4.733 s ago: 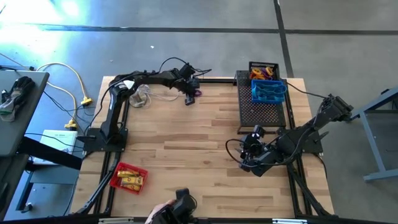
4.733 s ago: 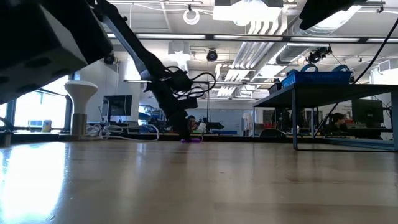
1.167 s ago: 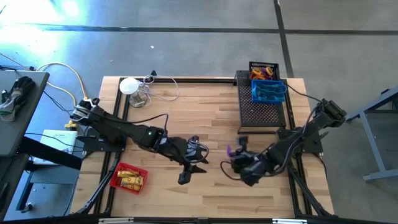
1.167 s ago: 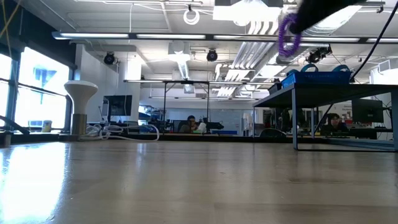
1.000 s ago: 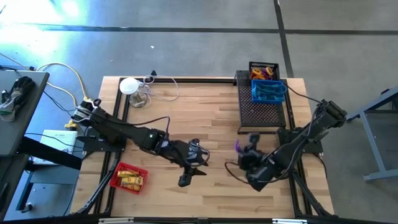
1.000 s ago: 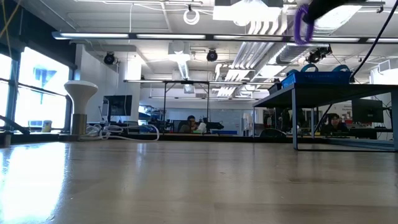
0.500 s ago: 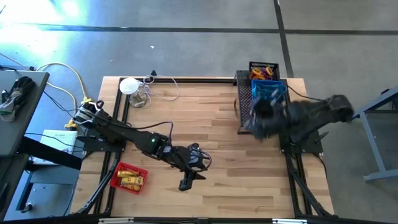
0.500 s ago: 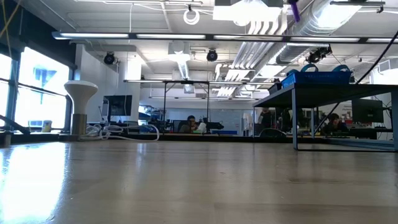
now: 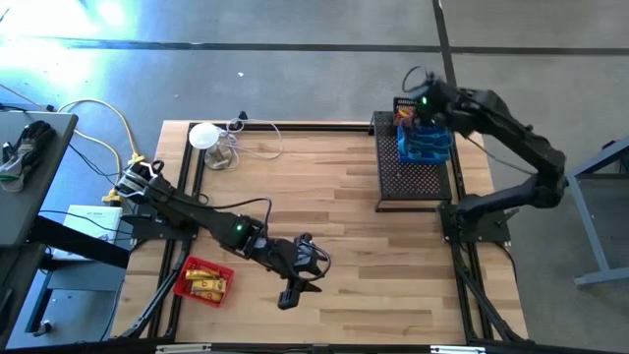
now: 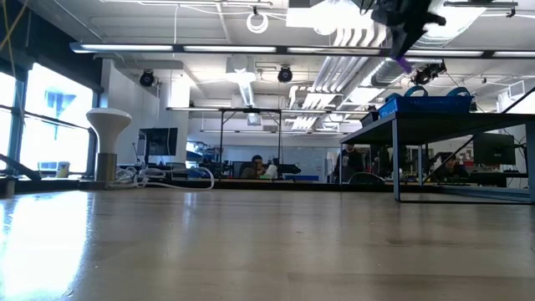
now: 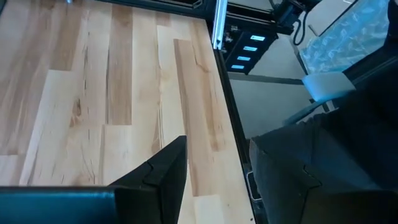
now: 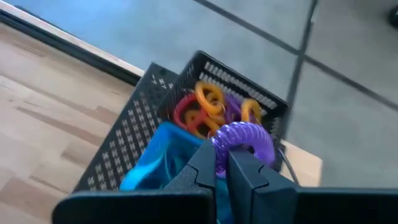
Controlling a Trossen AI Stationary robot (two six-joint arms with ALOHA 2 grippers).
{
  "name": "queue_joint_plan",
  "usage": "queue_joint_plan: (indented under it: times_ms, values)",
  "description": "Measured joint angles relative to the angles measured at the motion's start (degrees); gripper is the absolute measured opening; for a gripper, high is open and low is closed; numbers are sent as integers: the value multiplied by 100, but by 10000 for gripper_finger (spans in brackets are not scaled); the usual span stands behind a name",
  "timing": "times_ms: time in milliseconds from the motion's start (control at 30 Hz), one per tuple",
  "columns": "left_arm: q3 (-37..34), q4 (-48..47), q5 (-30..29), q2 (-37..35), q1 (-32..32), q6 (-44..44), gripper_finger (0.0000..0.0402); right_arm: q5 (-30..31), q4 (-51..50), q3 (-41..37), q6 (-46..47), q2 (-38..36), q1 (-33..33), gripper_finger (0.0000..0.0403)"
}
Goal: Pick & Place Office Desk Supplies
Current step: Put the purple wrist coil keychain into the black bin on the shelf
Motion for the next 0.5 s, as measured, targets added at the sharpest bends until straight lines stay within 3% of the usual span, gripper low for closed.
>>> queue_joint_plan:
  times_ms: [67, 200, 500]
  values:
    - [0, -1, -2, 0, -21, 0, 169, -387, 575, -137, -481, 82, -379, 5]
    - [0, 0, -2, 0, -110, -43, 169, -476, 1103, -209, -839, 374, -924, 5]
    - [-2, -2, -174, 35, -401, -120, 169, -741, 1082, -209, -1099, 1386, -1455, 5]
